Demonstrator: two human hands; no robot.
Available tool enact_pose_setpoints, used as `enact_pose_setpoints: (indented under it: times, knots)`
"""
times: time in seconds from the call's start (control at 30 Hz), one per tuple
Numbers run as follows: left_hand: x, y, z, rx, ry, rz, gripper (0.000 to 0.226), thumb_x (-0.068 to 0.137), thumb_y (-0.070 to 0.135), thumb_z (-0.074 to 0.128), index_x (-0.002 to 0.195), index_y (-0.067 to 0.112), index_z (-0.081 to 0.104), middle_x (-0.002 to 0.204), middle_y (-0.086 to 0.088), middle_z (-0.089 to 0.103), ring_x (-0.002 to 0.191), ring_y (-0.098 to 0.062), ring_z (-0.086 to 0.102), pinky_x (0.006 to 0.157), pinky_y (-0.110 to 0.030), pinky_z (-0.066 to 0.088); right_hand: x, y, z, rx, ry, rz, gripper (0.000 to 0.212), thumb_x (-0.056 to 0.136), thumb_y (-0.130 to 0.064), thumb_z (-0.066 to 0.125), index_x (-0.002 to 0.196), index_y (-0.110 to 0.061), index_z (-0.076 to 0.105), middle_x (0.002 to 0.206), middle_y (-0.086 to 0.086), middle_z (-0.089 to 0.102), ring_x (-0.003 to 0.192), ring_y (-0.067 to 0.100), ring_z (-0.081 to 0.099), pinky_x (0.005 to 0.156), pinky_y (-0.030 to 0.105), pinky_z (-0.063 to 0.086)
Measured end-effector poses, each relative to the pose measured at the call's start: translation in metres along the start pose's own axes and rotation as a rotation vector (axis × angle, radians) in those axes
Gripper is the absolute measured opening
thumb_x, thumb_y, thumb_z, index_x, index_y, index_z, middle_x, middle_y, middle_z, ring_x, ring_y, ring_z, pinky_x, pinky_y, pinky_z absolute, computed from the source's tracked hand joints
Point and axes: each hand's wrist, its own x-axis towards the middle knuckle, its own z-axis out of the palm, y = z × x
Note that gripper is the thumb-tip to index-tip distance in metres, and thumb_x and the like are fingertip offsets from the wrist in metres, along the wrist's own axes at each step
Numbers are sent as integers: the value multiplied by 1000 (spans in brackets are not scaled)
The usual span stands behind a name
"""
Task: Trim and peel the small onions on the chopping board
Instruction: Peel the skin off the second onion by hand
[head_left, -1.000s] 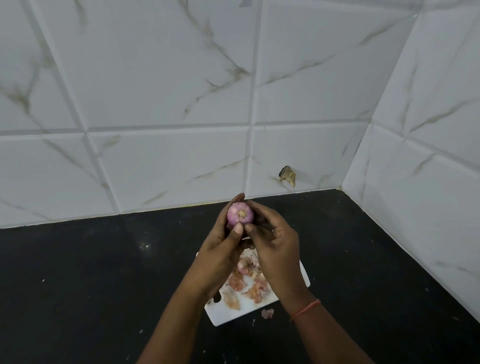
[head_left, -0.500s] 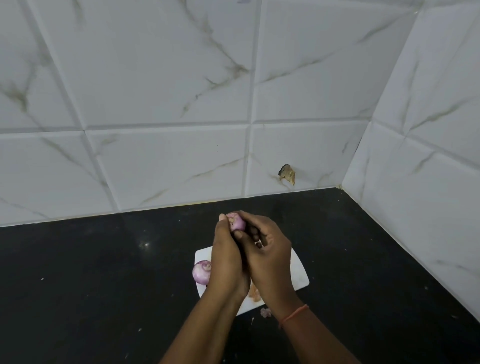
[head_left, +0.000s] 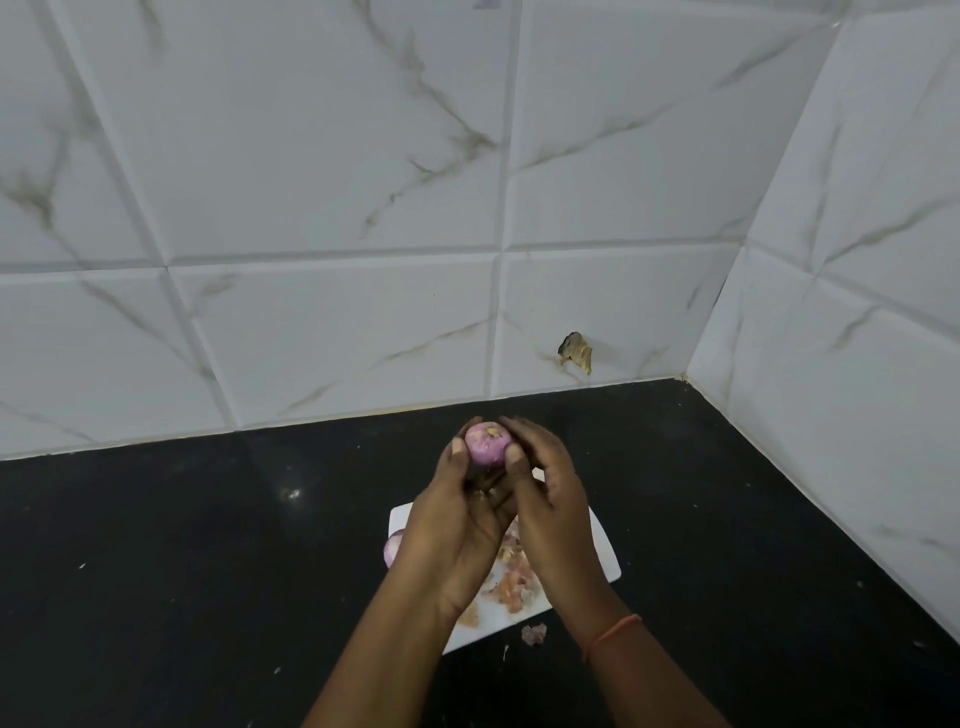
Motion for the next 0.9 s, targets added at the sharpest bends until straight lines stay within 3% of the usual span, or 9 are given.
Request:
enact_pose_setpoints:
  times: [0.13,0.23,0.33,0.43,0.53,0.63,0.73,0.9]
  knots:
    - [-3,-7,1,219,-67,126,34,108,26,38,133,12,56,127,-16,68,117,-27,67,103,-42,51,1,1,-1,-41,-94,8,37,96,-28,58,131,-38,49,134,-19,49,123,0,48,97,15,46]
    - [-3,-4,-2,597,-59,248,31,107,37,37,128,24,56,128,-6,67,114,-19,67,98,-37,55,3,3,-7,-208,-103,-2,43,94,-23,60,128,-43,43,127,-19,46,119,0,47,94,10,45]
    - [4,-2,-14,863,-43,472,38,95,55,41,128,41,51,137,7,50,122,-11,57,101,-31,53,4,4,-10,-289,-84,-51,49,93,-18,63,128,-43,39,125,-18,43,118,-1,45,95,10,43]
    - [5,-8,-14,759,-192,426,38,99,60,41,133,47,53,140,8,51,124,-5,58,101,-27,52,1,2,-6,-103,-155,-31,51,93,-5,59,127,-37,38,127,-18,49,119,-3,51,97,17,48]
    - [10,-22,-6,663,-28,491,30,103,41,40,121,37,64,128,-3,62,117,-10,63,104,-35,51,-1,4,-1,-68,-147,-55,44,92,-8,61,127,-26,41,124,-8,56,116,4,58,98,29,52]
    - [8,-31,7,528,137,420,34,107,36,39,118,18,66,114,-9,70,110,-16,67,96,-28,52,-2,5,-1,-64,-133,-80,40,88,-24,60,125,-24,44,122,-6,59,115,10,60,97,34,53]
    - [8,-31,15,287,163,281,38,105,36,43,114,9,69,109,-10,75,108,-18,70,100,-32,51,0,4,-7,4,-150,-75,38,90,-15,59,123,-26,45,122,-6,60,115,12,61,97,34,52]
    - [12,-35,18,65,194,190,36,104,38,48,108,12,72,102,-6,76,107,-19,70,104,-35,48,1,7,-11,18,-173,-62,43,91,-5,60,121,-32,46,123,-8,61,117,10,60,99,34,51]
